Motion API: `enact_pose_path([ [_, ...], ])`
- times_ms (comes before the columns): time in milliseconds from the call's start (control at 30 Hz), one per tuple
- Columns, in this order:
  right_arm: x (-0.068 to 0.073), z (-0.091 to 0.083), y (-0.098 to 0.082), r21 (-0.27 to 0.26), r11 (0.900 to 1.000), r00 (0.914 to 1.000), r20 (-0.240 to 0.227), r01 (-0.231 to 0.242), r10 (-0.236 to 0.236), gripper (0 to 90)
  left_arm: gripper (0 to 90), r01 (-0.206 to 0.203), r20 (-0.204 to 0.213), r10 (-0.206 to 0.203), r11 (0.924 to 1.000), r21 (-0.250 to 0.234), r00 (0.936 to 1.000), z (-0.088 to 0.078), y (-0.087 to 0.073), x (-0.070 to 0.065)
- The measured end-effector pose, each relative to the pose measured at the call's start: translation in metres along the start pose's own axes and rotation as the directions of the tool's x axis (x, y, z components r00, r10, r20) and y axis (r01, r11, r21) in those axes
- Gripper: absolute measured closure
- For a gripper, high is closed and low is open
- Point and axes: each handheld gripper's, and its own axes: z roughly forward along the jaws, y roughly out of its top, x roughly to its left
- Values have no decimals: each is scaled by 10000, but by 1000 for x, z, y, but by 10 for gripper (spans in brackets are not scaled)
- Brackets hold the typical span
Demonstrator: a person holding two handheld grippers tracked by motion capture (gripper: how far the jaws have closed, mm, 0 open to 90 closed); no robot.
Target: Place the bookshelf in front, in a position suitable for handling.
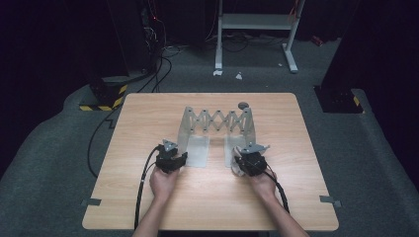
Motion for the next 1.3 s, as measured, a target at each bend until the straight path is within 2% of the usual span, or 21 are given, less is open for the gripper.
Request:
enact_pose_path([
  [267, -16, -6, -5, 132, 9994, 9981, 527, -315, 308, 836, 570, 64, 153, -63, 10000, -23, 9999, -1, 0, 1],
  [367, -14, -6, -4, 145, 9997, 9975, 674, -200, 189, 836, 598, 127, 241, -126, 9999, -46, 9996, -1, 0, 1],
  [600, 6, -4, 6, -79, 10000, 10000, 9, 55, -55, 836, 660, 210, 481, -207, 9998, -59, 9986, -1, -1, 3],
  [800, 11, 9, 14, -18, 10000, 9994, -334, -6, 6, 836, 696, 258, 669, -254, 9997, -43, 9974, -1, -1, 4],
  [1000, 3, 12, 14, 32, 9995, 9994, -176, -312, 312, 836, 727, 267, 821, -265, 9996, -14, 9963, -1, -1, 4],
  [1133, -4, 13, 17, 195, 9994, 9995, 175, -276, 273, 836, 756, 320, 959, -319, 9995, 0, 9949, -1, -1, 5],
  [1300, -11, 14, 18, 265, 9987, 9987, 251, -441, 435, 836, 790, 338, 1051, -340, 9994, 29, 9939, -1, -1, 5],
])
